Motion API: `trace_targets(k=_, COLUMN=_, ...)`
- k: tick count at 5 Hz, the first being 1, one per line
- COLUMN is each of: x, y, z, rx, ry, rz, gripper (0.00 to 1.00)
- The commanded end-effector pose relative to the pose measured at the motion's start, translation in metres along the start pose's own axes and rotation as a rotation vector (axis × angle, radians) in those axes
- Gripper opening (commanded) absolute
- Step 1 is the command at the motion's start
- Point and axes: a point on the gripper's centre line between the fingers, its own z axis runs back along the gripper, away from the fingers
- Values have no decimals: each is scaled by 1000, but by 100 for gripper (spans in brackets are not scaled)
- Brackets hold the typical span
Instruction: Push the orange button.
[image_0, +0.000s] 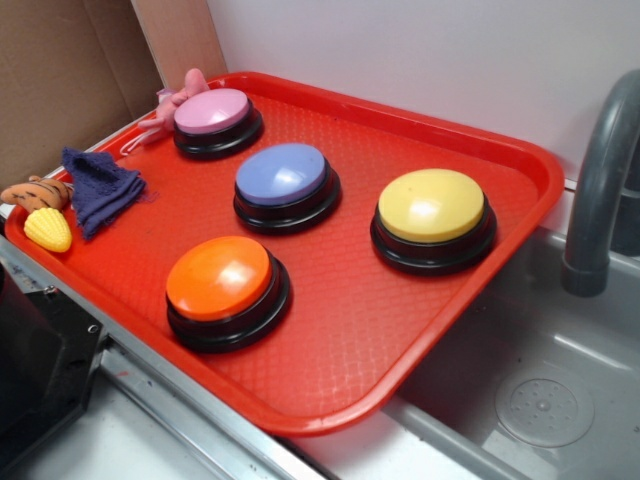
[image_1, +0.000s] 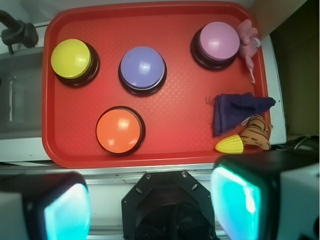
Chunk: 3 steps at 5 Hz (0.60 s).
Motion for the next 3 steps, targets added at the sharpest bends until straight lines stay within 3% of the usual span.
trace_targets(k=1, x=0, y=0, z=0, rx=0, ry=0, rz=0, gripper=100)
trace_targets(k=2, x=8, y=-23, z=-52, rx=39, ry=29, rz=-195, gripper=100)
trace_targets(k=3, x=-4, y=-31, z=-99, rx=4, ry=-41, rz=-253, gripper=100)
